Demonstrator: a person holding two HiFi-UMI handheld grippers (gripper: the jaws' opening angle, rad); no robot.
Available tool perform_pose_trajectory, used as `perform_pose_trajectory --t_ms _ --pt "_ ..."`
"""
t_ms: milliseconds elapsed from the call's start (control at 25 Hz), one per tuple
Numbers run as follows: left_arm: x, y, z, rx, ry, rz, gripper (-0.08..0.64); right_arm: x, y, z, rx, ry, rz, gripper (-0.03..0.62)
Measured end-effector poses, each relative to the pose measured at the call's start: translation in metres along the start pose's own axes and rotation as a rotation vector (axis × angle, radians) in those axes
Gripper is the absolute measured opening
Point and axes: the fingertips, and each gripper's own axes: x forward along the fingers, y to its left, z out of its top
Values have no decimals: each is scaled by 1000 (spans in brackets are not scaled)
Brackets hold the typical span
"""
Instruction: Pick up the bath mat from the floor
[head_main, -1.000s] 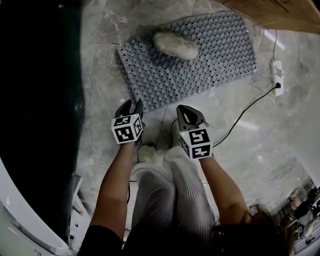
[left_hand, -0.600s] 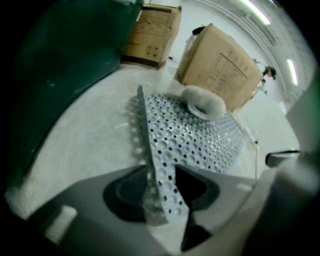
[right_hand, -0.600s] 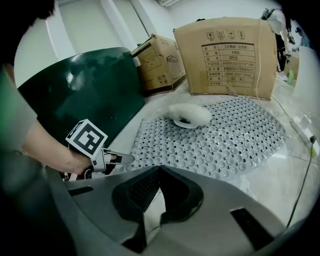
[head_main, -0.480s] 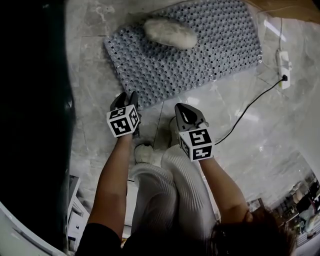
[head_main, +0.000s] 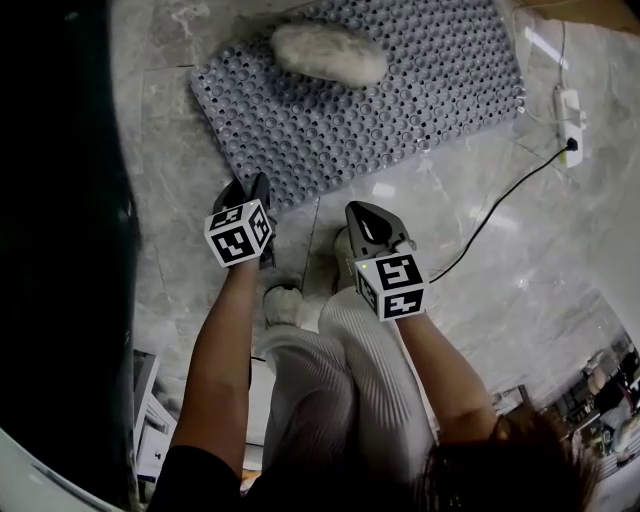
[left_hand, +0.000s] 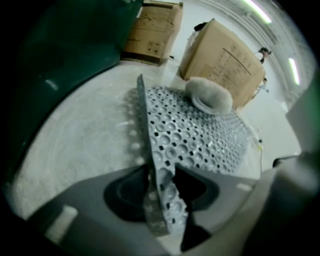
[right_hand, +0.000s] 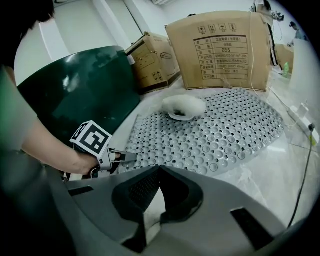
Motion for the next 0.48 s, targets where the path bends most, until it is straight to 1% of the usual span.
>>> perform_pose_trajectory --t_ms 120,240,280,360,400,480 --pt "4 -5 0 -4 -1 -11 155 0 -1 -1 5 -3 -3 -2" --pt "4 -2 1 -55 -11 -3 99 -1 -3 -2 7 -4 -9 -2" --pt "4 -1 2 -56 -12 0 89 -2 -3 -3 9 -4 -13 -2" --pt "1 -1 3 -28 -10 5 41 -4 -4 -4 12 -2 -20 -2" --pt "-1 -1 3 -15 -9 3 37 -5 -3 -4 12 -1 -23 -2" --pt "-5 -3 6 -14 -7 -6 29 -9 -1 -2 10 -3 -26 -2"
